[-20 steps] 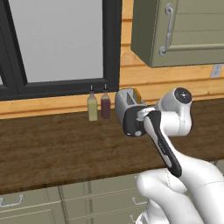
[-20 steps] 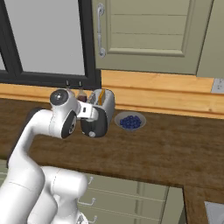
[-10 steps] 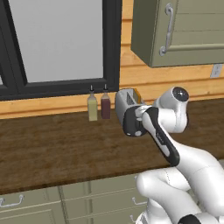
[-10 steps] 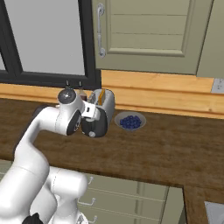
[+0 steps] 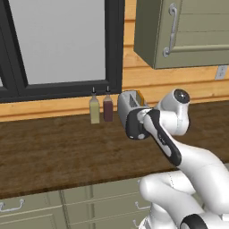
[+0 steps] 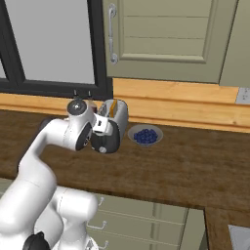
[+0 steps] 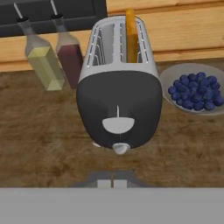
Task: Start the toaster. Once the lever pops up, take the bread to the plate on the dining counter.
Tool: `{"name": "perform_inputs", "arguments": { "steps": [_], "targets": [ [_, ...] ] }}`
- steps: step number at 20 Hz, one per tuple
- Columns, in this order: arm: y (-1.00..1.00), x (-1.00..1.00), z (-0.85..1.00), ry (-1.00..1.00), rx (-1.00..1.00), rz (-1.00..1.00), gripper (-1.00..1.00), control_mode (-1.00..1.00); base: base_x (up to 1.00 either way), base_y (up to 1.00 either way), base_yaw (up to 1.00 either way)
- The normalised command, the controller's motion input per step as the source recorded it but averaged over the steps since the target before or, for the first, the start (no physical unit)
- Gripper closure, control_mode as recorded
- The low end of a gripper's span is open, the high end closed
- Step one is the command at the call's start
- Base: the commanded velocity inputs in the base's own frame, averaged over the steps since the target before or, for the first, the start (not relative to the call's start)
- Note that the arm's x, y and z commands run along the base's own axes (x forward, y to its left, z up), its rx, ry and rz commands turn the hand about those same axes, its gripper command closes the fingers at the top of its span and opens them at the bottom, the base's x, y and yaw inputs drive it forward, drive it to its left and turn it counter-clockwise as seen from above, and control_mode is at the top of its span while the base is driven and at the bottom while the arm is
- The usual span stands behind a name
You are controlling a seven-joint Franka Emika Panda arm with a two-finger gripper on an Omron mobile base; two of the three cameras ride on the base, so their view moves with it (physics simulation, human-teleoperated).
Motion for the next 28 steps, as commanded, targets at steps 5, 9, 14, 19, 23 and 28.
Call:
{"name": "perform_inputs", "arguments": {
  "steps": [5,9,14,19,23,28],
  "targets": [
    [0.0,0.34,-0.2,0.0,0.0,0.0,1.0,-1.0,0.0,0.0,0.0],
    [0.0,0.36,-0.08,0.02,0.0,0.0,1.0,-1.0,0.0,0.0,0.0],
    [0.0,0.32,-0.19,0.03,0.0,0.0,1.0,-1.0,0.0,0.0,0.0],
    [0.0,0.15,-0.31,0.06,0.0,0.0,1.0,-1.0,0.0,0.0,0.0],
    [0.0,0.31,-0.26,0.04,0.0,0.0,1.0,-1.0,0.0,0.0,0.0],
    [0.0,0.23,-0.22,0.01,0.0,0.0,1.0,-1.0,0.0,0.0,0.0]
  ]
}}
